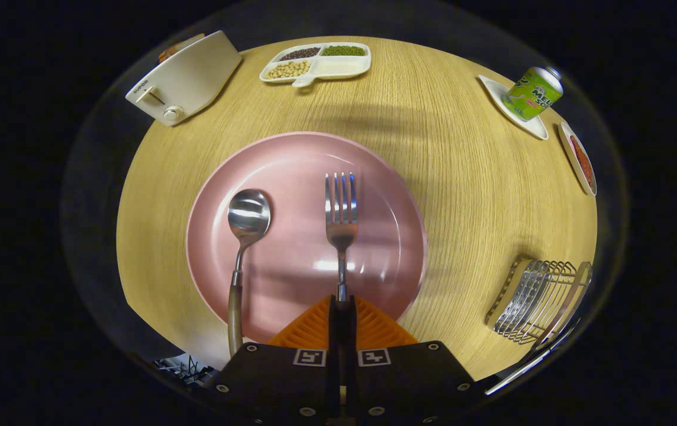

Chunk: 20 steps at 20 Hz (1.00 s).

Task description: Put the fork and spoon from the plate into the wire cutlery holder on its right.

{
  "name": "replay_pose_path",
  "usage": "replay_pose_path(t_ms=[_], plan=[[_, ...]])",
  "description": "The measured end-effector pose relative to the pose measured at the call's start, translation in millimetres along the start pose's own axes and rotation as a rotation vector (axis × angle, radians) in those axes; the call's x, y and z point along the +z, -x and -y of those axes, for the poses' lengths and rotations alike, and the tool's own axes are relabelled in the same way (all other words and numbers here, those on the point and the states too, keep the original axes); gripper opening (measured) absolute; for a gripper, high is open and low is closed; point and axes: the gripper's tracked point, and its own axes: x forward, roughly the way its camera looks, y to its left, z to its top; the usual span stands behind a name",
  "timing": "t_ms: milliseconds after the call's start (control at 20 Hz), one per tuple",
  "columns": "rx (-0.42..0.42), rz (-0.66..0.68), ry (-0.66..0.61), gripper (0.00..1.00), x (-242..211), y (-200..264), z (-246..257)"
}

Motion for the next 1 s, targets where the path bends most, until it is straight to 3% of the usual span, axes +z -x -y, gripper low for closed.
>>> replay_pose_path(t_ms=[250, 500, 800, 1000], plan=[[-0.023, 0.101, -0.054, 0.05, -5, 41, 18], [-0.081, 0.164, -0.161, 0.05, -27, 91, 68], [-0.159, 0.146, -0.237, 0.05, -69, 134, 145], [-0.141, 0.104, -0.226, 0.05, -77, 141, 183]])
